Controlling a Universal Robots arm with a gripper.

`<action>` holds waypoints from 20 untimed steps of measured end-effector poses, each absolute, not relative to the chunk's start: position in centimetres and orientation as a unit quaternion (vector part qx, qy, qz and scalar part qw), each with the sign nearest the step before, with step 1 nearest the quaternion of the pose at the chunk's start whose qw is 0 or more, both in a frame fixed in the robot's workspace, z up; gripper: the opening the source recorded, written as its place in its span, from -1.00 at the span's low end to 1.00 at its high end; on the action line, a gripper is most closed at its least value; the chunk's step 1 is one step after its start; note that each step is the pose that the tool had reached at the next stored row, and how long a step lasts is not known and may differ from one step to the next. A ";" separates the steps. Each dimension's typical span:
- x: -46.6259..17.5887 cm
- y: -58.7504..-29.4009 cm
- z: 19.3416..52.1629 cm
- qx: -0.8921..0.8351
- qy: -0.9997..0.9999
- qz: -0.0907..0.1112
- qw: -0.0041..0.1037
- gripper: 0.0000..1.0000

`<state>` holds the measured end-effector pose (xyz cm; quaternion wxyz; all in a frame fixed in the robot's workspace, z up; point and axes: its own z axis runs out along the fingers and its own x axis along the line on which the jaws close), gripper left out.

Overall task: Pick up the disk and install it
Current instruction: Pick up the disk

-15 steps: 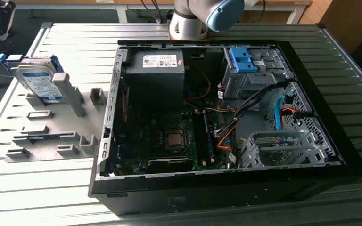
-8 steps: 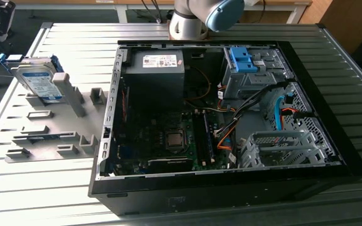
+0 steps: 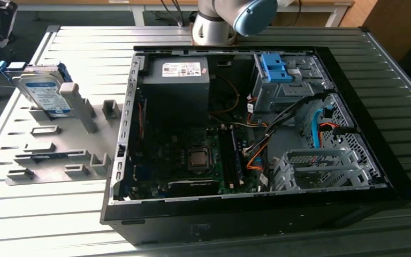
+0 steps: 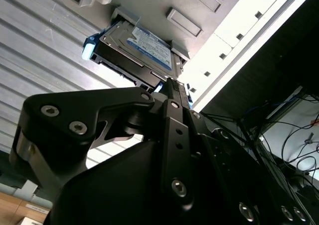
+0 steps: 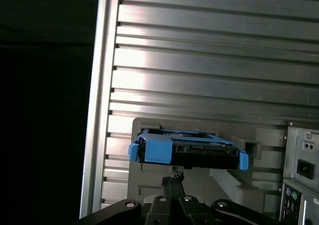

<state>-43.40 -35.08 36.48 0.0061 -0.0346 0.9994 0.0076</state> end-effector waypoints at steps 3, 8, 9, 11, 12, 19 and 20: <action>-43.4 -35.1 36.5 -0.035 0.999 0.007 0.006 -0.79; -43.4 -35.1 36.5 -0.056 0.998 0.007 0.006 -0.79; -43.4 -35.1 36.5 -0.066 0.998 0.008 0.006 -0.79; -43.4 -35.1 36.5 -0.082 0.997 0.008 0.006 -0.79; -43.4 -35.1 36.5 -0.090 0.996 0.008 0.006 -0.79; -43.4 -35.1 36.4 -0.117 0.993 0.008 0.006 -0.79; -43.4 -35.1 36.4 -0.117 0.993 0.008 0.006 -0.79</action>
